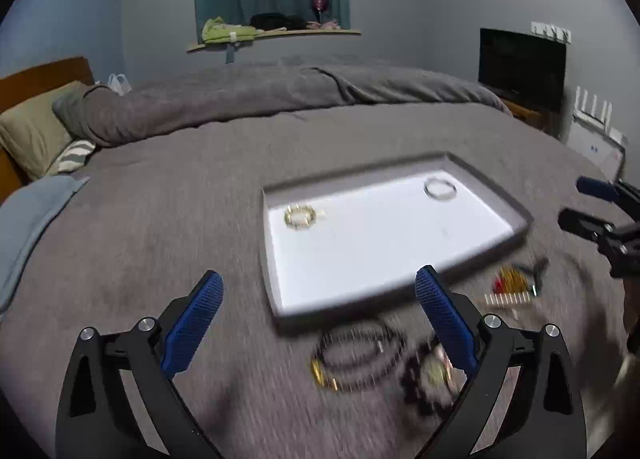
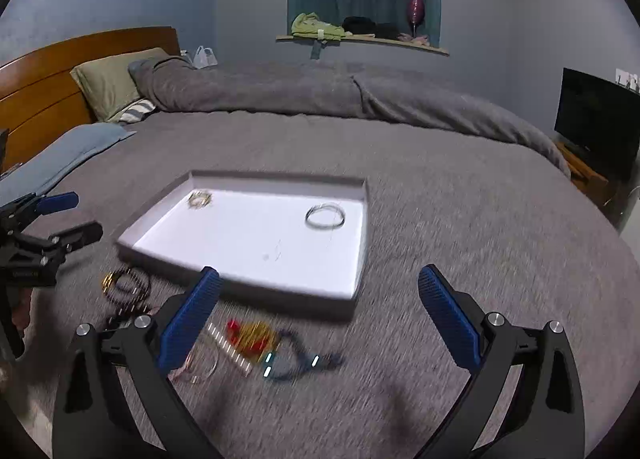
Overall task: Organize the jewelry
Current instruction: 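Open both tools and lift them back from the tray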
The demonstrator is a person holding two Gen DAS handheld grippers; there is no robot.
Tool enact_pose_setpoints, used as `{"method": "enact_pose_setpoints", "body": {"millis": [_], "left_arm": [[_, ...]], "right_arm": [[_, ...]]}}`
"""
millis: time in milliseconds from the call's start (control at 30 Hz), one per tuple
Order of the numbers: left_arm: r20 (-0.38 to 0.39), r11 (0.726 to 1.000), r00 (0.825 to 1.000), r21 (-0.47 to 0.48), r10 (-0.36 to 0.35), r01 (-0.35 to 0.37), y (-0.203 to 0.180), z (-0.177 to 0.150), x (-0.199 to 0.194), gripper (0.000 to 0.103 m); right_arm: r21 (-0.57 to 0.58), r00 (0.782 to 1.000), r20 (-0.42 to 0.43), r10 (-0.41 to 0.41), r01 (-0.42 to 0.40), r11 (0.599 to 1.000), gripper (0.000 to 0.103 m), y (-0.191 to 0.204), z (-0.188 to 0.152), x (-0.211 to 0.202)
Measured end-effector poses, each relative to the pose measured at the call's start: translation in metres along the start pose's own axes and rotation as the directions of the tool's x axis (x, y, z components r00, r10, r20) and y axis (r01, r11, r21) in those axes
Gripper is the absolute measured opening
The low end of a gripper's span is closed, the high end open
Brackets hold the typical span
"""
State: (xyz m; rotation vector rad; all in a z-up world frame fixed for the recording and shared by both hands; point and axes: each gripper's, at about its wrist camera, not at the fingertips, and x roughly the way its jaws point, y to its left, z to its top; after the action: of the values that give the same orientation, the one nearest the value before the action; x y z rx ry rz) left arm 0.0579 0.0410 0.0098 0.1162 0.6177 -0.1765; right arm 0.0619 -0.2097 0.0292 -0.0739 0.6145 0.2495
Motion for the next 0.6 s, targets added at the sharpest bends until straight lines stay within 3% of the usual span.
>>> {"method": "enact_pose_setpoints", "body": {"millis": [200, 300, 433, 600], "left_arm": [[-0.039, 1.0, 0.999, 0.011, 0.012, -0.011, -0.005, -0.039, -0.002, 0.096], [-0.071, 1.0, 0.997, -0.022, -0.021, 0.019, 0.001, -0.044, 0.008, 0.096], [-0.078, 1.0, 0.997, -0.025, 0.0, -0.002, 0.005, -0.048, 0.015, 0.096], [-0.1, 0.999, 0.995, -0.042, -0.018, 0.014, 0.008, -0.05, 0.023, 0.096]], "right_arm": [[0.022, 1.0, 0.012, 0.011, -0.012, 1.0, 0.098, 0.007, -0.034, -0.007], [0.045, 0.999, -0.004, 0.038, -0.037, 0.998, 0.098, 0.004, -0.047, -0.005], [0.044, 1.0, -0.027, 0.015, -0.014, 0.999, 0.098, -0.001, -0.053, 0.003], [0.104, 0.997, -0.061, 0.048, -0.041, 0.994, 0.098, -0.013, -0.055, 0.009]]}}
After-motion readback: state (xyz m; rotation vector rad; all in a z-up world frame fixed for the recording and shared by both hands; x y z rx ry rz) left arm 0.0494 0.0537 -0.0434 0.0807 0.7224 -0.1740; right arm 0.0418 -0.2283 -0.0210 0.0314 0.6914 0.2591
